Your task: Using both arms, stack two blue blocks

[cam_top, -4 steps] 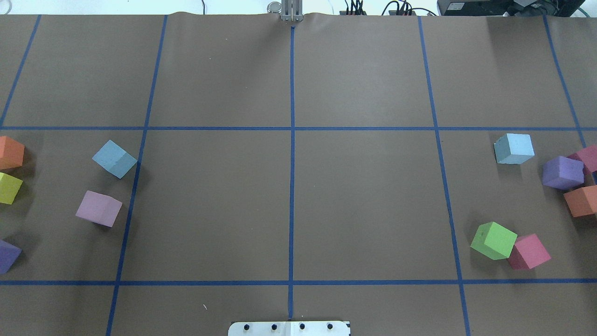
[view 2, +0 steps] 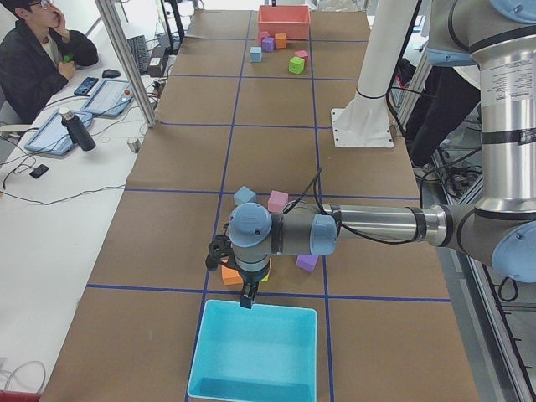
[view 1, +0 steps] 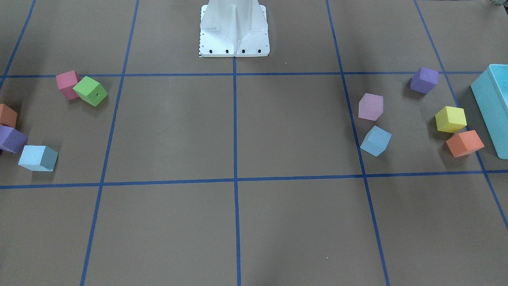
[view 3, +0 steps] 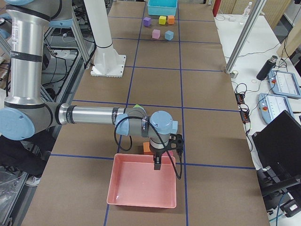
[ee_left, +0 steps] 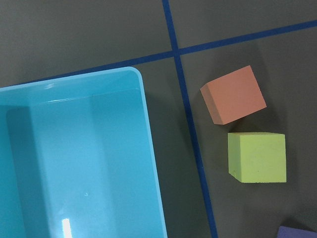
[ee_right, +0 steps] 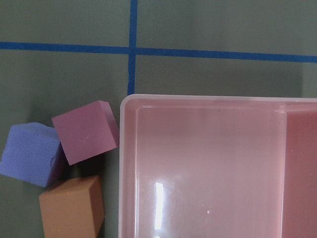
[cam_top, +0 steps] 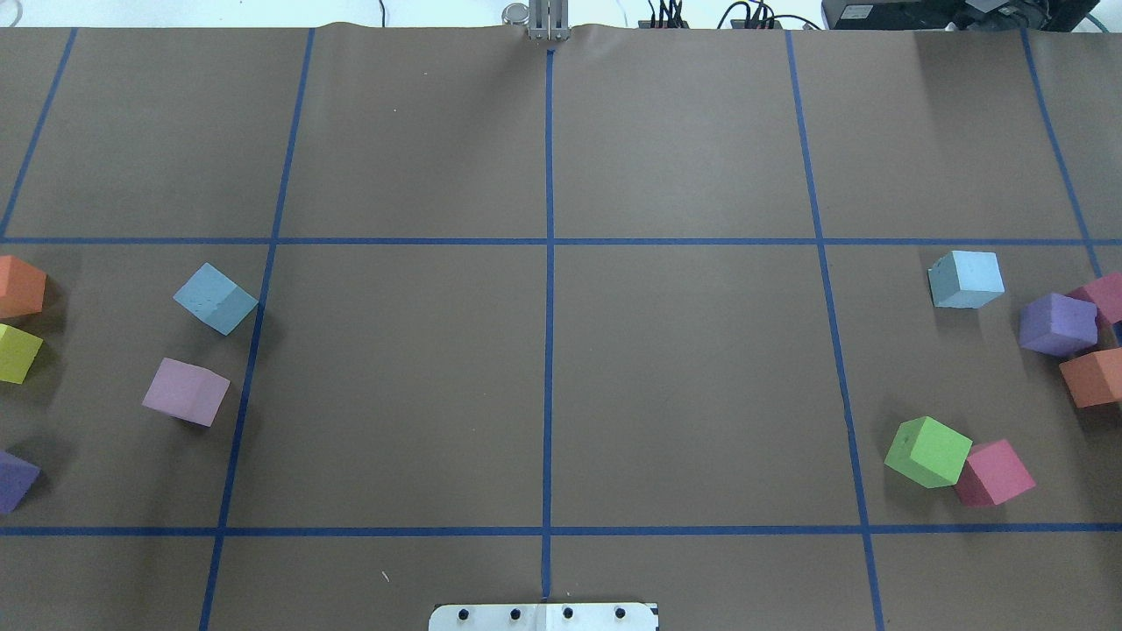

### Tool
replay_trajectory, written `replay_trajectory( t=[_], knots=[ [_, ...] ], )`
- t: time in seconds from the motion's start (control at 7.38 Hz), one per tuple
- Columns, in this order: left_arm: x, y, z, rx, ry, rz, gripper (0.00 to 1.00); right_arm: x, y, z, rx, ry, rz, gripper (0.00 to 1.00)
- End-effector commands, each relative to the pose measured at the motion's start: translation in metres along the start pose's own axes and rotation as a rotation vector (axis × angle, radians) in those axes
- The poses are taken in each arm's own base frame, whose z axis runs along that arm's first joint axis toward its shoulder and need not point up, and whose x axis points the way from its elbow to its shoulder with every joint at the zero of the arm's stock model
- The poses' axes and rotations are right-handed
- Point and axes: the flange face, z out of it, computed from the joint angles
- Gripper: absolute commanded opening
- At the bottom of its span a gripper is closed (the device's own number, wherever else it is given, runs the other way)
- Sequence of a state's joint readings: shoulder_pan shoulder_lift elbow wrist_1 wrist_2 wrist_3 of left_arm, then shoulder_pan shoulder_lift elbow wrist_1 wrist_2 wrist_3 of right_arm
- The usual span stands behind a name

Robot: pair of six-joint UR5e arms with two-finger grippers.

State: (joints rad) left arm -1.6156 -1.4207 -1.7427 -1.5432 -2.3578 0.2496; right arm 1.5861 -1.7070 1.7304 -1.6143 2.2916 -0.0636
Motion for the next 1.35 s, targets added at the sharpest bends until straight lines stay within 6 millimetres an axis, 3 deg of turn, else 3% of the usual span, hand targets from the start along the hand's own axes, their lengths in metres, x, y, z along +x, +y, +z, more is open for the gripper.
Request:
replay_trajectory(
  t=[0.0,0.41,0.54,0.81,0.95,1.22],
  knots=[
    [0.001,0.000,0.000,0.002,-0.001,0.003,0.99,-0.021,-0.007,-0.020,0.068,-0.040,-0.053,1.00],
    [0.003,-0.002,-0.003,0.007,0.000,0.008,0.99,-0.056,-0.023,-0.035,0.230,-0.133,-0.239,1.00],
    [0.003,-0.002,-0.003,0.008,-0.001,0.009,0.99,-0.089,-0.032,-0.022,0.189,-0.221,-0.262,1.00],
    [0.003,-0.003,-0.004,0.010,-0.001,0.011,0.99,-0.188,-0.078,-0.003,0.116,-0.242,-0.168,1.00],
    [0.004,-0.004,-0.003,0.009,-0.001,0.012,0.99,-0.214,-0.083,0.017,0.106,-0.167,-0.152,1.00],
    [0.003,-0.003,-0.003,0.008,-0.001,0.016,0.99,-0.243,-0.083,0.051,0.093,-0.076,-0.114,1.00]
  ],
)
